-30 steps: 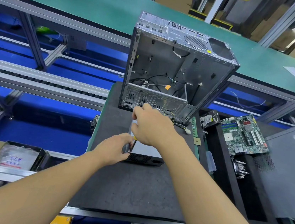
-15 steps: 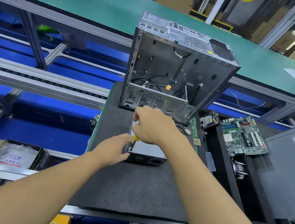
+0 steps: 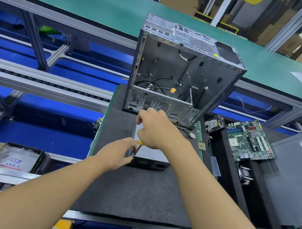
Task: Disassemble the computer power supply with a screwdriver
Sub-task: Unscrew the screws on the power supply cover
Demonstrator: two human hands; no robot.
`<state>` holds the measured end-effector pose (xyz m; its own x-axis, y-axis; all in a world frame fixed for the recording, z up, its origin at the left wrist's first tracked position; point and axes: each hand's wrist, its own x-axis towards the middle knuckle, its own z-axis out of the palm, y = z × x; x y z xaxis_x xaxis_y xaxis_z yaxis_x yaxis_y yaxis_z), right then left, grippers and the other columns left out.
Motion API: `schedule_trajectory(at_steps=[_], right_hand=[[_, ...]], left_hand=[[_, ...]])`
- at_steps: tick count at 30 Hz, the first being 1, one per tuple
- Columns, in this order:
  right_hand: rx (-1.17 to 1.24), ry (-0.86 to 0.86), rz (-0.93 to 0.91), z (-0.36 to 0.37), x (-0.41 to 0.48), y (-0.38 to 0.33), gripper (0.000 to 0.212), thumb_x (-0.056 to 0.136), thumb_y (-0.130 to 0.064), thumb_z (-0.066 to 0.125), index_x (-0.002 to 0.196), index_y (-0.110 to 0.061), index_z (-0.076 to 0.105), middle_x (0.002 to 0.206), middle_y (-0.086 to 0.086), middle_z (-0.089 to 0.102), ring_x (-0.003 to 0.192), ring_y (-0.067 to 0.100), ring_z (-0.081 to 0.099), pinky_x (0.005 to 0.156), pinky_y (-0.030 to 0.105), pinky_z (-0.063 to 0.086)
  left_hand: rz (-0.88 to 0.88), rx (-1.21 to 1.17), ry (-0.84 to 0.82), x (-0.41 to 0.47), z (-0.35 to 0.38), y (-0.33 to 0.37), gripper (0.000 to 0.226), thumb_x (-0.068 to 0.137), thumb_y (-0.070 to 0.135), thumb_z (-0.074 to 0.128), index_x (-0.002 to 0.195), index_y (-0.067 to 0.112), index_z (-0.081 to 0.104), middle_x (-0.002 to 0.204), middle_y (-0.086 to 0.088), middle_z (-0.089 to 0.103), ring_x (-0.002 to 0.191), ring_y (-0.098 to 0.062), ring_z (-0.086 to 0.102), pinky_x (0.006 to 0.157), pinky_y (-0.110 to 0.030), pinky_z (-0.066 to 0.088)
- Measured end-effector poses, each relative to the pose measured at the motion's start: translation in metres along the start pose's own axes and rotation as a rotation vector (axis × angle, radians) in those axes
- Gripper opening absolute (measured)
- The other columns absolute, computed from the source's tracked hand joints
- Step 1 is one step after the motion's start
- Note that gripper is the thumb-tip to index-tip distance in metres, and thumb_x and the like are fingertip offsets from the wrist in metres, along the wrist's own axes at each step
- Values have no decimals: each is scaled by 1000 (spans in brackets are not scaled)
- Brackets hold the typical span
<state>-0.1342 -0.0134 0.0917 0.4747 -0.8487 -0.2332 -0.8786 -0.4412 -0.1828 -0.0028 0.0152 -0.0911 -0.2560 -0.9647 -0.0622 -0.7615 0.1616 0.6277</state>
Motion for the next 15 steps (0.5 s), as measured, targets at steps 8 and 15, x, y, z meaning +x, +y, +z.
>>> schedule_trajectory(at_steps=[8,15], right_hand=[[-52,120,-30,6,0,-1,22,94,-1,46,111,-14,52,112,5,52,101,27,46,74,38,43],[86,-2,-34,1,-3,-5,30,88,-8,47,115,-21,52,123,2,41,114,26,34,79,38,40]], left_hand=[[4,14,-3,-2,-1,2,36,88,29,64,89,51,36,105,37,47,70,5,53,60,-23,41],[-4,7,20,-2,0,3,22,88,31,63,92,42,45,100,52,40,76,10,50,54,-21,32]])
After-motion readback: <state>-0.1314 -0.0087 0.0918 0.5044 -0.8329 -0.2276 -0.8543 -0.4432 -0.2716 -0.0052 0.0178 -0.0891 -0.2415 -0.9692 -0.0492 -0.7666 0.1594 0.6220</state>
